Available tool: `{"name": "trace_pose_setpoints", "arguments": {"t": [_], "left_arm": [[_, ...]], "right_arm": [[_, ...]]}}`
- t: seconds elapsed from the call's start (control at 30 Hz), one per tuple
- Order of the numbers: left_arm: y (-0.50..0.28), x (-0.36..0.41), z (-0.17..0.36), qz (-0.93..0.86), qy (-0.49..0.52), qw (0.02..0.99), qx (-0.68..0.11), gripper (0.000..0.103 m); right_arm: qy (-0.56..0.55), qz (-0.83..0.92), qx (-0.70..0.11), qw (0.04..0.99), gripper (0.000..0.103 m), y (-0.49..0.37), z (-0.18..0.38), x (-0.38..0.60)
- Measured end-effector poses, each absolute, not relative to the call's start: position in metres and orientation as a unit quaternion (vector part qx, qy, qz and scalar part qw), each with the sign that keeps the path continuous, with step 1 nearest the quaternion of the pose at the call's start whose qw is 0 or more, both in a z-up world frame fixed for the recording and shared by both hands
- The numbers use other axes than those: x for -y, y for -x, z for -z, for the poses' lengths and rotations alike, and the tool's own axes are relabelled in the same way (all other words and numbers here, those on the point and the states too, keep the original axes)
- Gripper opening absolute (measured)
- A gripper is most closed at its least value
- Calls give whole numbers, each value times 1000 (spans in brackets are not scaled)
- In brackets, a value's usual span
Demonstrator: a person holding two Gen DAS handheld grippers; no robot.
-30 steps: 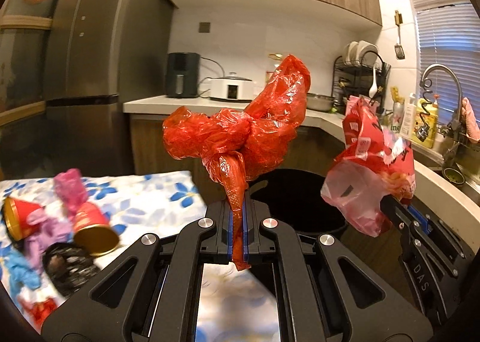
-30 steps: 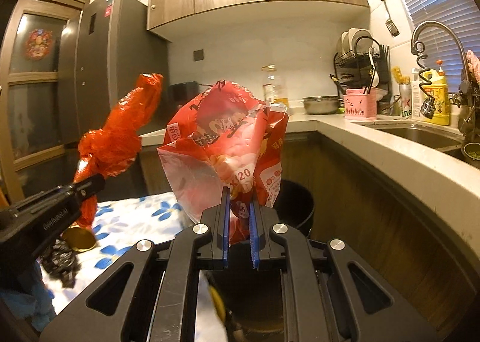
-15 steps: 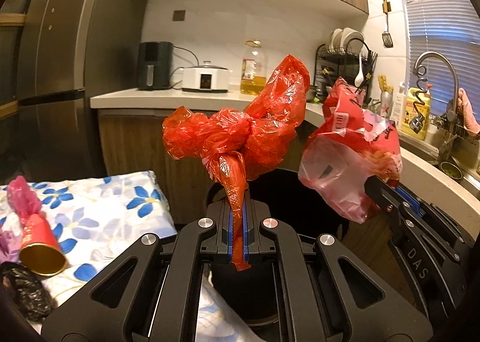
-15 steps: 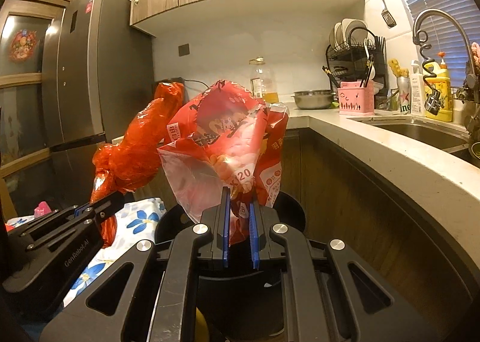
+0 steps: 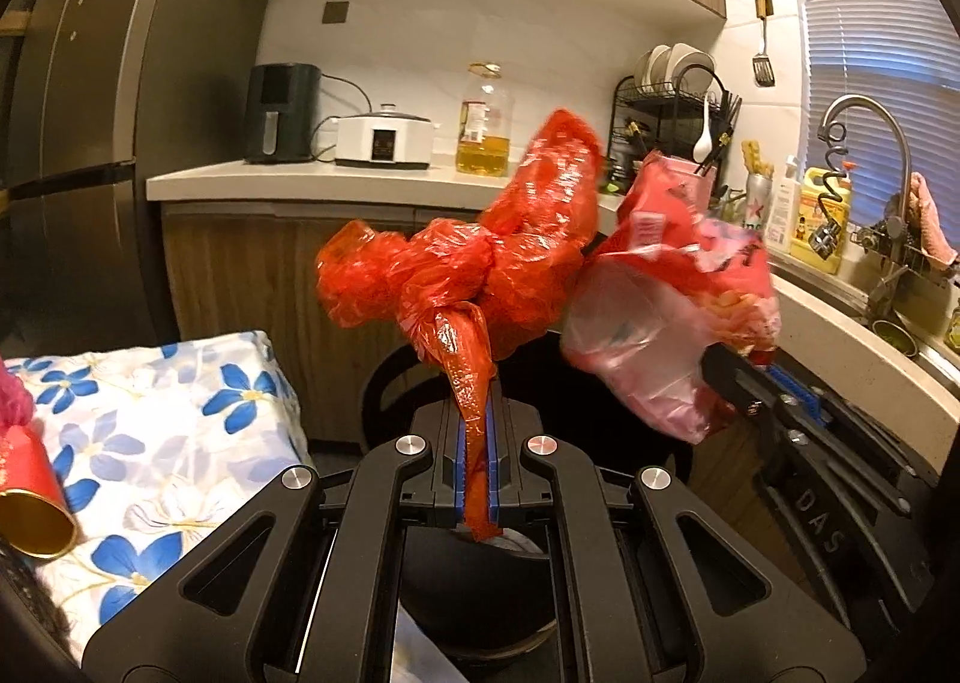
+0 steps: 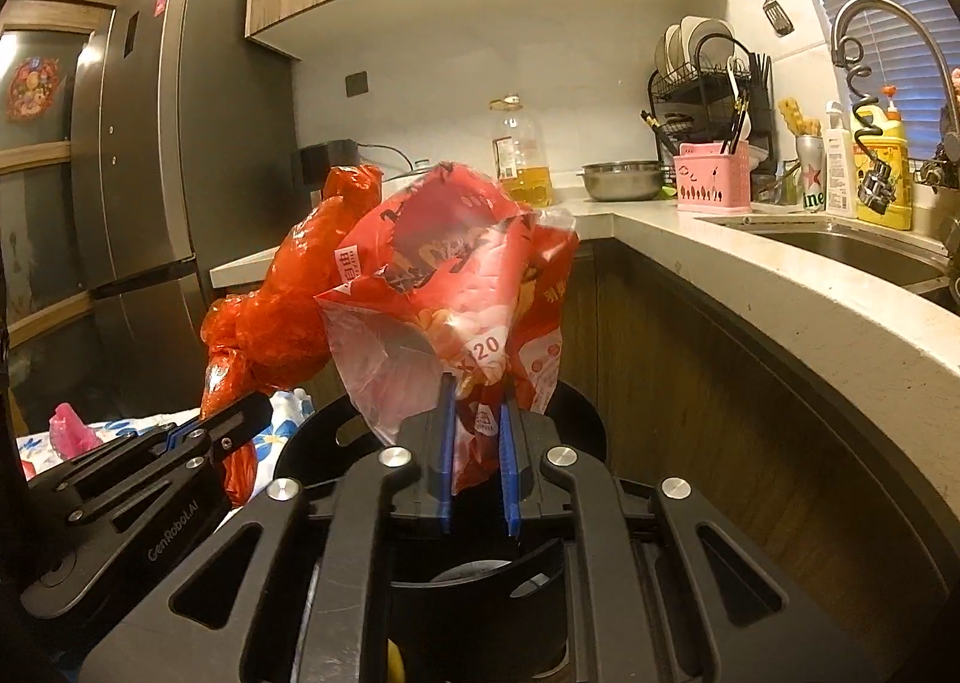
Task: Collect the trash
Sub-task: 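Carry both bags over the black bin and open both tools to drop them, then move both tools back from the bin toward the table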
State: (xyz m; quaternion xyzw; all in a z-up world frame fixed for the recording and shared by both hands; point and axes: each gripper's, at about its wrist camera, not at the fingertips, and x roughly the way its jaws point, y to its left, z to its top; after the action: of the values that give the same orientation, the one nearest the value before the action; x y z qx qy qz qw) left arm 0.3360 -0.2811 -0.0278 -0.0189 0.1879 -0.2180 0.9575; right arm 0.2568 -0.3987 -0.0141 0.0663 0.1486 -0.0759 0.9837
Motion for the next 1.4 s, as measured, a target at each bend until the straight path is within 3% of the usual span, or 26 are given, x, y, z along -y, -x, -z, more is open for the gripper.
{"name": "trace_pose_setpoints", "arguments": {"t": [0.2,0.3,0.4,0.57,0.77,0.97,1.17,1.4], "left_arm": [[-341,287,35,239,12,950,-199,7],[-344,286,40,249,18,946,-206,14],[-345,286,43,253,18,944,-210,26],[-342,278,43,239,28,949,-205,56],[-328,262,41,209,33,957,-196,78],[-304,238,33,174,43,967,-183,95],[-270,212,27,150,48,972,-173,97],[-238,185,24,120,49,976,-177,97]], "right_arm": [[-67,79,-158,982,20,-262,17,401],[-75,82,-161,981,29,-263,18,404],[-79,85,-160,980,31,-262,18,407],[-82,94,-158,980,42,-258,17,410],[-85,100,-156,979,55,-251,15,407],[-84,96,-150,980,71,-240,10,402],[-80,96,-143,982,86,-221,3,391],[-77,84,-142,983,86,-200,-2,373]]}}
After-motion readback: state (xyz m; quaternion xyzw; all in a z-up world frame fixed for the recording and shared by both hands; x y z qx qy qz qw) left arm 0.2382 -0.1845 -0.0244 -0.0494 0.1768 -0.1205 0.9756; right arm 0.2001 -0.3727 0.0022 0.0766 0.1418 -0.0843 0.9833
